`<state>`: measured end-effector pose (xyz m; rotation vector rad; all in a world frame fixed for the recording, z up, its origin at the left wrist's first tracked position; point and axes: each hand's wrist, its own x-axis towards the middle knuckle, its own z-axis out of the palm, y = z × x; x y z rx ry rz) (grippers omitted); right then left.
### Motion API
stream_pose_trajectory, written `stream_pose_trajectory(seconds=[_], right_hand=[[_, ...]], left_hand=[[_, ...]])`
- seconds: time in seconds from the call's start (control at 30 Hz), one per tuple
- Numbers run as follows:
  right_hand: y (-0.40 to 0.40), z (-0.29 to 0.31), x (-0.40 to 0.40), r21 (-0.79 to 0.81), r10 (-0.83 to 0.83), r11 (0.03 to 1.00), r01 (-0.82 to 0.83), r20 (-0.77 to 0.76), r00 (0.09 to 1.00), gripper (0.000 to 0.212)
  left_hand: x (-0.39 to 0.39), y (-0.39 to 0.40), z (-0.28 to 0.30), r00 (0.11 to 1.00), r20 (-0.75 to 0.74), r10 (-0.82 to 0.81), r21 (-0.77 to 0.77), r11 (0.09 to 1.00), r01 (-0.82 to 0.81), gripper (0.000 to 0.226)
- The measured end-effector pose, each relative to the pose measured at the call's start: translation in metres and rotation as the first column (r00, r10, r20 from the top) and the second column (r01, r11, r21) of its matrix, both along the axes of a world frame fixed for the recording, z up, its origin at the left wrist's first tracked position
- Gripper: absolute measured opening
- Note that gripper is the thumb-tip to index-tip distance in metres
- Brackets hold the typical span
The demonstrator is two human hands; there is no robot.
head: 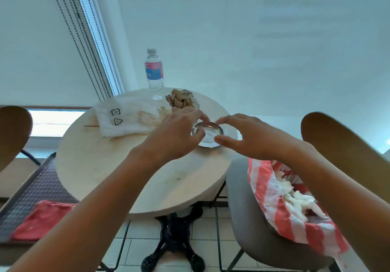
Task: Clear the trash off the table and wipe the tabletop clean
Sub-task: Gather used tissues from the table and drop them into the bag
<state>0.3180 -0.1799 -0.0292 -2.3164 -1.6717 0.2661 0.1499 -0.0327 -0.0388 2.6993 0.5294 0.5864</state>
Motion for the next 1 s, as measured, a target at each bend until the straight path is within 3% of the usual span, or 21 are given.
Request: stream_pose_trajectory(seconds=[0.27, 0.6, 0.8, 1.0], right_hand=[[0.052, 0.003, -0.051, 0.068, -0.062, 0.996, 0.062, 0.012, 0.998, 0.056], [0.082, 0.000, -0.067, 0.109, -0.104, 0.989, 0.102, 0.021, 0.994, 0.049], [0.104, 0.001, -0.046, 0.180, -0.071, 0.982, 0.056, 0.077, 0.994, 0.058], [0.144, -0.005, -0.024, 0.141, -0.042, 0.989, 0.034, 0.049, 0.998, 0.076]], left_hand=[[-0.058, 0.074, 0.003, 1.000, 0.002, -0.014, 0.017, 1.000, 0.014, 0.023], [-0.077, 0.116, -0.002, 1.000, -0.015, 0.027, 0.017, 0.999, -0.027, 0.029], [-0.058, 0.131, -0.006, 0.981, -0.183, 0.066, 0.081, 0.995, -0.052, 0.048], [-0.028, 0.145, -0.019, 0.950, -0.306, 0.055, 0.129, 0.992, -0.016, 0.059]])
